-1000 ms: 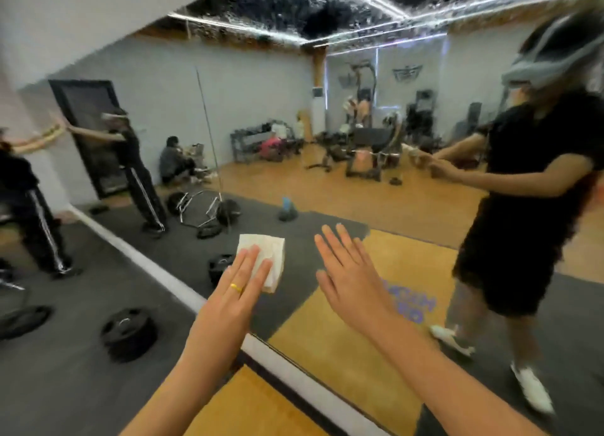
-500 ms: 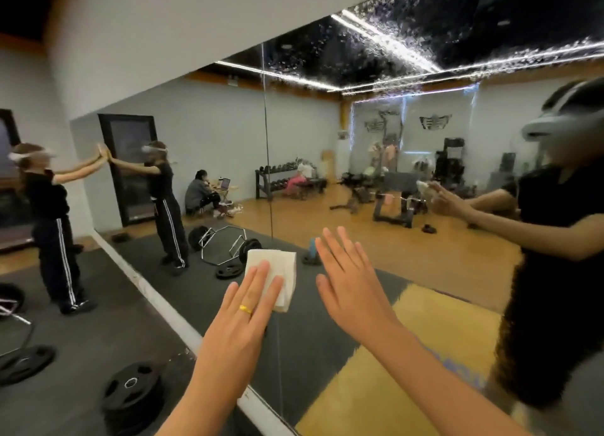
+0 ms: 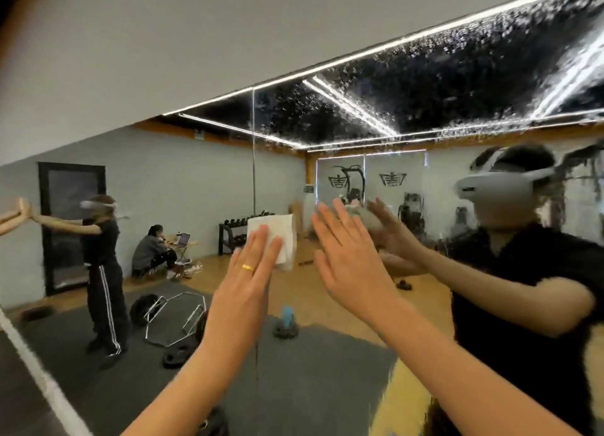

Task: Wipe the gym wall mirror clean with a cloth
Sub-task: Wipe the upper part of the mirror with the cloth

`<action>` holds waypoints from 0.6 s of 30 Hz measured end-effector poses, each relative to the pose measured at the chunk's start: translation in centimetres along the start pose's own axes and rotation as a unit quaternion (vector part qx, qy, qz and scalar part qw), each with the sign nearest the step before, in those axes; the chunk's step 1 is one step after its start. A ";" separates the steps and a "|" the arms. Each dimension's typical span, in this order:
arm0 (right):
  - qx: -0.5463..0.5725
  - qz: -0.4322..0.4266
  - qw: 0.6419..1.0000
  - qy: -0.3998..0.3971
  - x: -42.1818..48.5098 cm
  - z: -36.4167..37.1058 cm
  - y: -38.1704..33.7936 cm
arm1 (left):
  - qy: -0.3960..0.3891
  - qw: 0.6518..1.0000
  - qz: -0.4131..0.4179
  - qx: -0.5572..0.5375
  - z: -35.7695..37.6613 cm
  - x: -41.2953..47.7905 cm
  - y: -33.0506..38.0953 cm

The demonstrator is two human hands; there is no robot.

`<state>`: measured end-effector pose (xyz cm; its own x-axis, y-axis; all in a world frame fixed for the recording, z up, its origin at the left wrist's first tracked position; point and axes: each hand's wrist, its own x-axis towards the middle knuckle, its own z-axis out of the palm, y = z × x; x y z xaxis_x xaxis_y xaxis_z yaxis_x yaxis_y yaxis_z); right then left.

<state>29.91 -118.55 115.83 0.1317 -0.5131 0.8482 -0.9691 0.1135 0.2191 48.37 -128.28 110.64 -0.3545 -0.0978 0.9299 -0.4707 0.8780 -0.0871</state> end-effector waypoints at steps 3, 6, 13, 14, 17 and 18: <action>-0.034 0.002 0.999 0.018 5.6 1.3 1.6 | 0.015 0.999 0.016 -0.035 3.0 5.8 -3.9; -0.099 0.004 0.995 0.021 11.0 2.1 3.5 | 0.042 0.997 0.023 -0.065 5.2 12.0 -7.8; -0.259 0.030 0.962 0.081 20.7 3.8 5.8 | 0.089 0.989 0.057 -0.102 7.9 24.0 -16.1; -0.265 0.037 0.960 0.084 21.6 4.2 6.0 | 0.094 0.988 0.062 -0.110 8.3 24.9 -16.8; -0.291 0.046 0.952 0.083 22.7 5.5 6.8 | 0.096 0.986 0.060 -0.122 10.0 27.0 -18.3; -0.305 0.047 0.948 0.081 22.7 5.8 6.9 | 0.093 0.985 0.059 -0.130 10.6 27.4 -18.7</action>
<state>24.97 -134.37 133.79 0.1299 -0.3447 0.9297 -0.6835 0.6481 0.3359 38.89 -152.32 133.97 -0.2295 0.0780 0.9702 -0.2037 0.9709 -0.1263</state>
